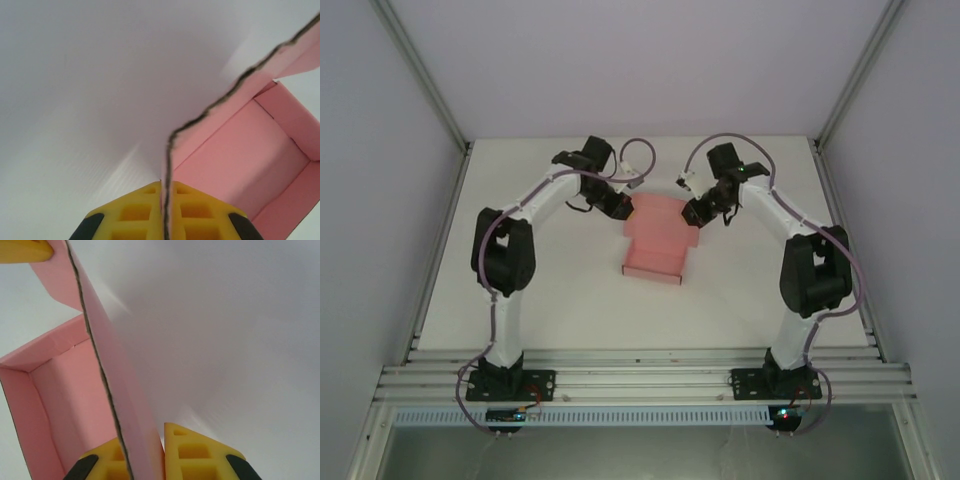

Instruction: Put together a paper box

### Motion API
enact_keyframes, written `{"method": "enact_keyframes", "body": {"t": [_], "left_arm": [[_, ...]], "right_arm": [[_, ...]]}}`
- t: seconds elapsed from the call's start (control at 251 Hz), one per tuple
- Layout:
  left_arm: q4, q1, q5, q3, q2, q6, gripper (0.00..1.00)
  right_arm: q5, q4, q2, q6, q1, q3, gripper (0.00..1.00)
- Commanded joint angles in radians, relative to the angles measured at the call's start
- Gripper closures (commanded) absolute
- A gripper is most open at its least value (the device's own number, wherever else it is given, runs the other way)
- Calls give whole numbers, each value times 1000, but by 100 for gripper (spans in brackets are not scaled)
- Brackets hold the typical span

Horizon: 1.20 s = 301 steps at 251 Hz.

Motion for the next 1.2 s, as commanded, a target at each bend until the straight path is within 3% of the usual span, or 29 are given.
{"method": "enact_keyframes", "body": {"t": [0.0,0.068,0.22,0.427,0.746,0.894,1.197], "left_arm": [[57,-42,-185,-30,-117,-158,100],[101,-67,-308,-61,-160,-274,100],[240,-102,-382,-178,-257,-485,100],[452,-152,-475,-322,-323,-655,100],[600,-165,-442,-452,-309,-683,100],[681,-166,-397,-561,-341,-692,100],[881,-172,-350,-808,-447,-725,100]], "right_arm": [[241,28,-70,110,36,4,97],[327,98,-103,212,62,-25,100],[600,278,-172,510,139,-117,100],[752,592,-205,790,231,-273,99],[840,646,-120,1005,268,-276,98],[901,690,-113,1034,308,-299,98],[998,781,-144,1127,394,-482,98]]}}
